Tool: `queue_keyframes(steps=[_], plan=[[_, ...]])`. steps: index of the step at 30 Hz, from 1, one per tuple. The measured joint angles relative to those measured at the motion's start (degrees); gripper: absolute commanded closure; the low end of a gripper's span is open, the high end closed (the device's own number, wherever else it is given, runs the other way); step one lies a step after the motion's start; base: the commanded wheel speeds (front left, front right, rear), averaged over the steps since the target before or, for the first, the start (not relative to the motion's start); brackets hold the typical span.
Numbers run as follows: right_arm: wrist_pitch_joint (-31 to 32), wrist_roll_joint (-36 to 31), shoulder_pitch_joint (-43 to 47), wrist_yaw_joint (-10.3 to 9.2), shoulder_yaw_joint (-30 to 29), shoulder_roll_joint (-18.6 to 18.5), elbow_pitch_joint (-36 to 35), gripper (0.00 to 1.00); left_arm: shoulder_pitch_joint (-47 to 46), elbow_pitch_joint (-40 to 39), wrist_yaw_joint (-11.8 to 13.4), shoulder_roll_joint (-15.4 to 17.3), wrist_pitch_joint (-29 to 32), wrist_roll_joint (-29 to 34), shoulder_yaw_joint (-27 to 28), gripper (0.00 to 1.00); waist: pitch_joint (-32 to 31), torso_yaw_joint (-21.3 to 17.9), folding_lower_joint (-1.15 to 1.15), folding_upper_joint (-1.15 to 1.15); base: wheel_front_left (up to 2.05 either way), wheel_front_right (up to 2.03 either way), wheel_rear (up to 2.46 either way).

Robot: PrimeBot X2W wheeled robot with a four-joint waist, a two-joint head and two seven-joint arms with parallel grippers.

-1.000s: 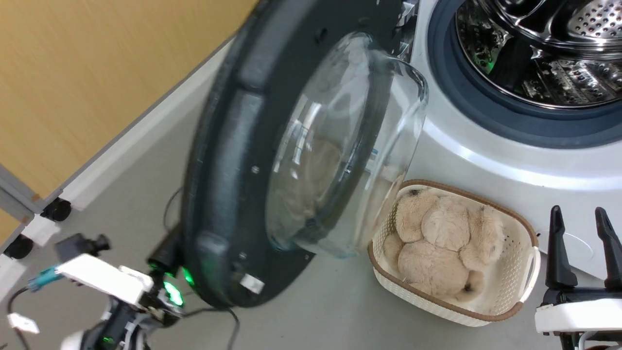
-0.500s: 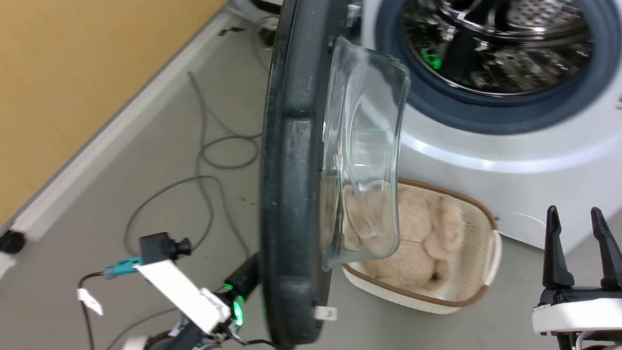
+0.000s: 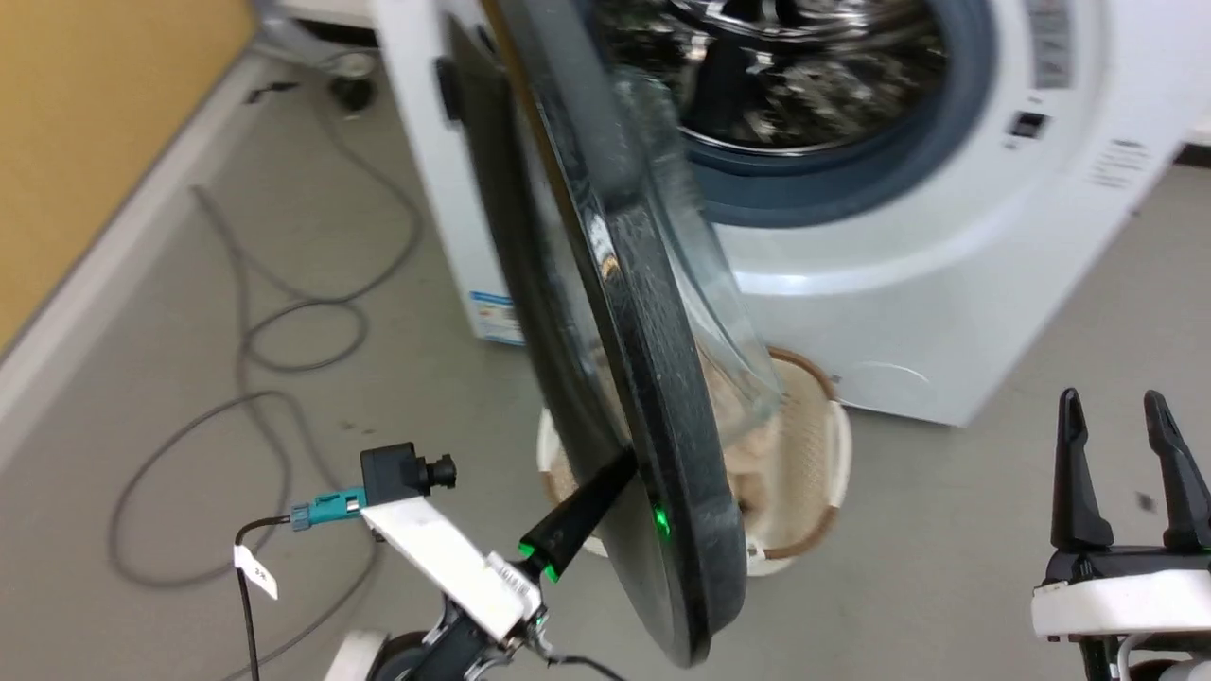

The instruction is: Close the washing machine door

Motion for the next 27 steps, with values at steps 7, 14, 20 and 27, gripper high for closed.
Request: queue_keyframes(steps=[7, 14, 20, 27], plan=[[0.00, 0.55, -1.16, 0.00, 0.22, 0.00, -0.08, 0.00, -5.35, 5.72, 0.00, 0.04, -9.46, 1.26, -5.90, 1.00, 1.20, -7.18, 0.00, 0.00, 0.00, 0.00, 0.00], [0.00, 1.07, -1.19, 0.00, 0.71, 0.00, 0.01, 0.00, -10.31, 12.11, 0.00, -0.10, -17.22, 1.12, -11.15, 1.00, 2.27, -10.85, 0.00, 0.00, 0.00, 0.00, 0.00], [0.00, 1.40, -1.19, 0.00, 0.81, 0.00, 0.05, 0.00, -11.90, 15.30, 0.00, -0.13, -21.19, -0.15, -14.43, 1.00, 2.44, -11.98, 0.00, 0.00, 0.00, 0.00, 0.00], [0.00, 1.90, -1.17, 0.00, 0.93, 0.00, -0.44, 0.00, -12.20, 14.14, 0.00, 2.75, -26.87, 2.80, -17.24, 1.00, 1.11, -11.75, 0.00, 0.00, 0.00, 0.00, 0.00]])
